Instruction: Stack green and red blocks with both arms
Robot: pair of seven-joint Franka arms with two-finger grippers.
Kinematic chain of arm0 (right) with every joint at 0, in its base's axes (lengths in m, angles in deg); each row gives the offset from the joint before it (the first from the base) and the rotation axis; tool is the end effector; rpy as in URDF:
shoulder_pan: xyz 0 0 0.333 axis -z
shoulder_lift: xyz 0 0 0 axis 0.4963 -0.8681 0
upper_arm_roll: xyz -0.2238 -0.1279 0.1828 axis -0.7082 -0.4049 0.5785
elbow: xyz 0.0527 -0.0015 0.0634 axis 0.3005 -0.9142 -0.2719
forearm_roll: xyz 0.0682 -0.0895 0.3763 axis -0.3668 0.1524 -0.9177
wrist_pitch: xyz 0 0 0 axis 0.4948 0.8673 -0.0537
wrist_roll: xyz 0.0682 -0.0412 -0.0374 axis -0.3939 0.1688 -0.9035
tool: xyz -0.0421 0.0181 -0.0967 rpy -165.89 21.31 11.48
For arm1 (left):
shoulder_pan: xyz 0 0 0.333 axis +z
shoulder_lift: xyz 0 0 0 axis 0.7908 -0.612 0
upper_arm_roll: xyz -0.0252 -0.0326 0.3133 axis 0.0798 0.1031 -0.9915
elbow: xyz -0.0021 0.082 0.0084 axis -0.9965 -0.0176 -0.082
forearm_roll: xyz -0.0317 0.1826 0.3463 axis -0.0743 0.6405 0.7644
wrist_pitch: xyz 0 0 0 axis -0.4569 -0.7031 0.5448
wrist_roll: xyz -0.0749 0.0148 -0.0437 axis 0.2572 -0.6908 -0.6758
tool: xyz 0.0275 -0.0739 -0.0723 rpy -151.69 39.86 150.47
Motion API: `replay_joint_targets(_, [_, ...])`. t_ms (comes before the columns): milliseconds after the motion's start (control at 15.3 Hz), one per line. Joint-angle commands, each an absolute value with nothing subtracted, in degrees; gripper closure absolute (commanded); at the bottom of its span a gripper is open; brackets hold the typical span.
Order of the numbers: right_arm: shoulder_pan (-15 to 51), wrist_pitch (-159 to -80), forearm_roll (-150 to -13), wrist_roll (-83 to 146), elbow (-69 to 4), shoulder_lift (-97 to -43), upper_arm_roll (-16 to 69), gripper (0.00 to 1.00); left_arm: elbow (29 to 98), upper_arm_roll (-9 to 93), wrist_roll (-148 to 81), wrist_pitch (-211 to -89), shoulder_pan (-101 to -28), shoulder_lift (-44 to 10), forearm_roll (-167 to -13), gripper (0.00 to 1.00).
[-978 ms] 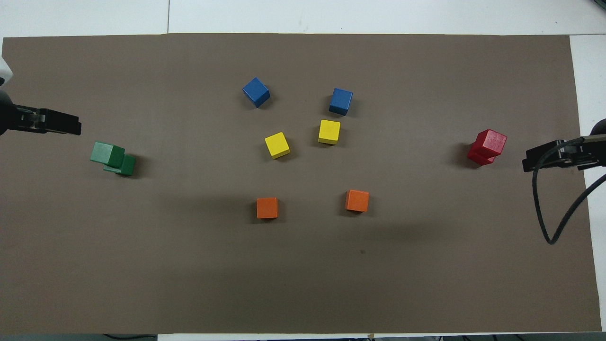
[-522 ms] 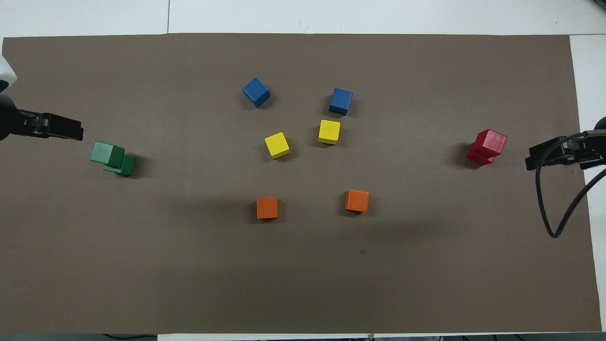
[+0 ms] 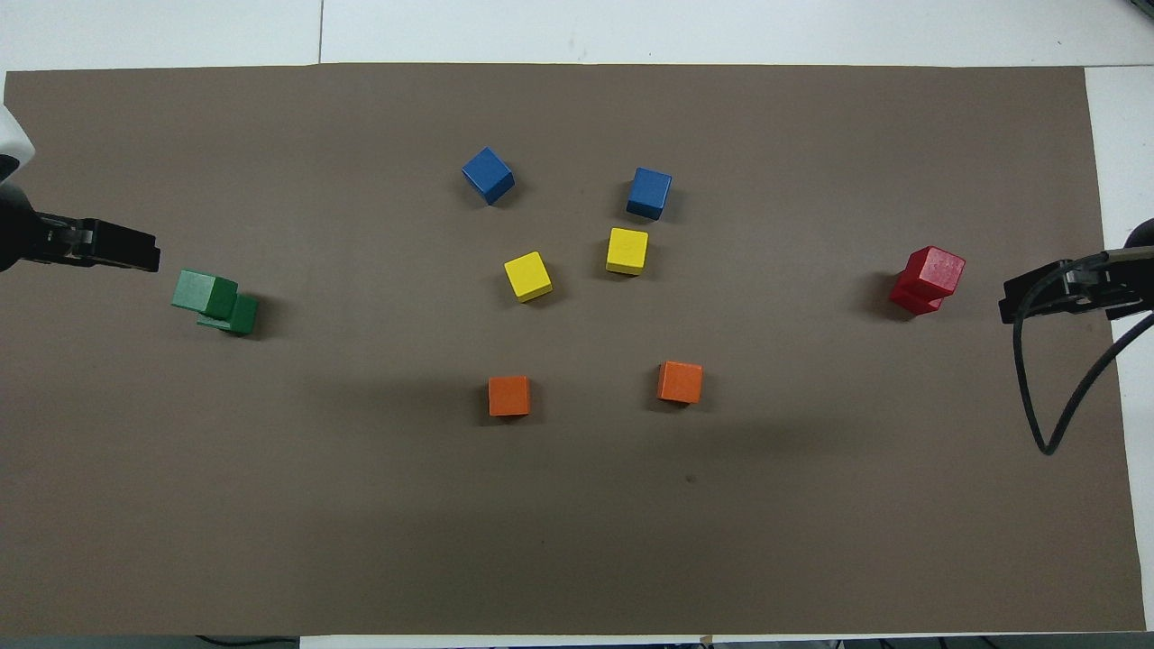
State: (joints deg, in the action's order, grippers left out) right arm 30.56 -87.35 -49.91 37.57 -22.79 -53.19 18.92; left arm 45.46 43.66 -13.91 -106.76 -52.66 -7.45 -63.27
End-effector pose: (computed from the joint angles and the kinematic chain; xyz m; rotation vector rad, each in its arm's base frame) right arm 0.5360 -0.0148 0.6046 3.1210 0.0068 -0.1785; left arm 0.5604 -0.0468 0.6224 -3.1005 0.2524 -0.0973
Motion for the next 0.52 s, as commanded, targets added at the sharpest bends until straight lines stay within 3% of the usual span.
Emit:
replay_joint_targets(0, [30.6, -87.4, -49.1, 38.4, -21.6, -53.9, 18.9, 0.00, 46.6, 43.5, -14.7, -106.2, -53.1, -6.3, -63.6, 0.00])
replay_joint_targets(457, [30.4, -87.5, -48.9, 38.6, -22.2, -53.3, 18.9, 0.00, 46.6, 43.5, -14.6, -106.2, -53.1, -6.3, -63.6, 0.00])
